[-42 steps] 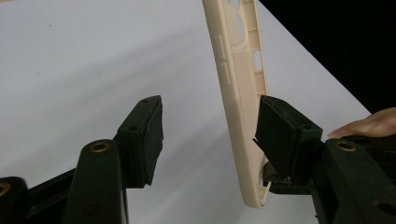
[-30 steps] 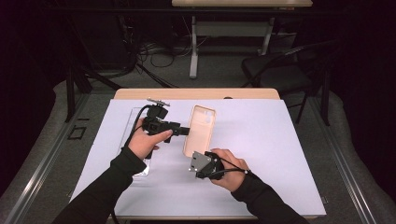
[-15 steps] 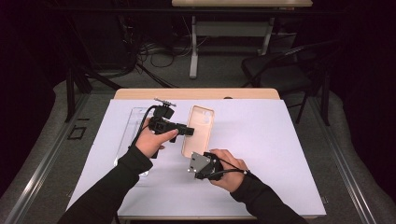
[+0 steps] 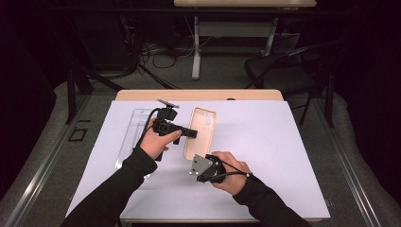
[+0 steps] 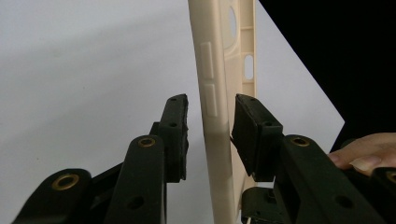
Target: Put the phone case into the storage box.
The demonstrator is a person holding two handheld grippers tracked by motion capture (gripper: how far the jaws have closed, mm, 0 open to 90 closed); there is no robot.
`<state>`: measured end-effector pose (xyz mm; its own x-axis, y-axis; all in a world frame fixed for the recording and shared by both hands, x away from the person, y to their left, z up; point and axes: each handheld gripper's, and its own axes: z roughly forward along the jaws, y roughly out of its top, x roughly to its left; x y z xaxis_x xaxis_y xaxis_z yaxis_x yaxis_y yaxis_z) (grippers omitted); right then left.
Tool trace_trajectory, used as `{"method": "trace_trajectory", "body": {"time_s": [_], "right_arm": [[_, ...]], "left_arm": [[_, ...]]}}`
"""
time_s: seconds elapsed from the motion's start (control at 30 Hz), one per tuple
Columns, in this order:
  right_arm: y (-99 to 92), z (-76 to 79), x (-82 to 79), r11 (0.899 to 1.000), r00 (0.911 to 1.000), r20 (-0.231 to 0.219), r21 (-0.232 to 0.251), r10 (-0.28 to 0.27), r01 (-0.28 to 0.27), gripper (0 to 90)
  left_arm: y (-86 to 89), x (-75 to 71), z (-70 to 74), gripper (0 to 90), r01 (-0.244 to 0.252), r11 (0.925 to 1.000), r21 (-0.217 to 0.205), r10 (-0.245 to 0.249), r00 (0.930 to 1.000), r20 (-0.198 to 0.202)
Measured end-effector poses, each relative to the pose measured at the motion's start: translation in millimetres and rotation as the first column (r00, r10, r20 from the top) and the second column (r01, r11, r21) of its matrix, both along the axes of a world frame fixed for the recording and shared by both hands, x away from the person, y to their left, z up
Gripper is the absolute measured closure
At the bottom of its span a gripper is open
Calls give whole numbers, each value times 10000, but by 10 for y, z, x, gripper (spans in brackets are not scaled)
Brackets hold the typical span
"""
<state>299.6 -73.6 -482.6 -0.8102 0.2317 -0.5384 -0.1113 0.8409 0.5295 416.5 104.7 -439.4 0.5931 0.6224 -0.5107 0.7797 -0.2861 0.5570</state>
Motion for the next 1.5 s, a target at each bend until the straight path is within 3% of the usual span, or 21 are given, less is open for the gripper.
{"method": "trace_trajectory", "body": {"time_s": [0.3,0.7,1.5], "right_arm": [[0,2,-2,10000,10000,18,-4,44,-44,880],[10,-13,-4,10000,10000,-54,60,-17,18,880],[0,-10,5,9999,9999,-129,102,48,-47,880]], "left_arm": [[14,8,-36,673,-413,9991,-81,412,9990,-154],[16,20,-53,736,-467,9977,-483,436,9970,-641],[15,31,-70,798,-631,9949,-789,548,9932,-1030]]}}
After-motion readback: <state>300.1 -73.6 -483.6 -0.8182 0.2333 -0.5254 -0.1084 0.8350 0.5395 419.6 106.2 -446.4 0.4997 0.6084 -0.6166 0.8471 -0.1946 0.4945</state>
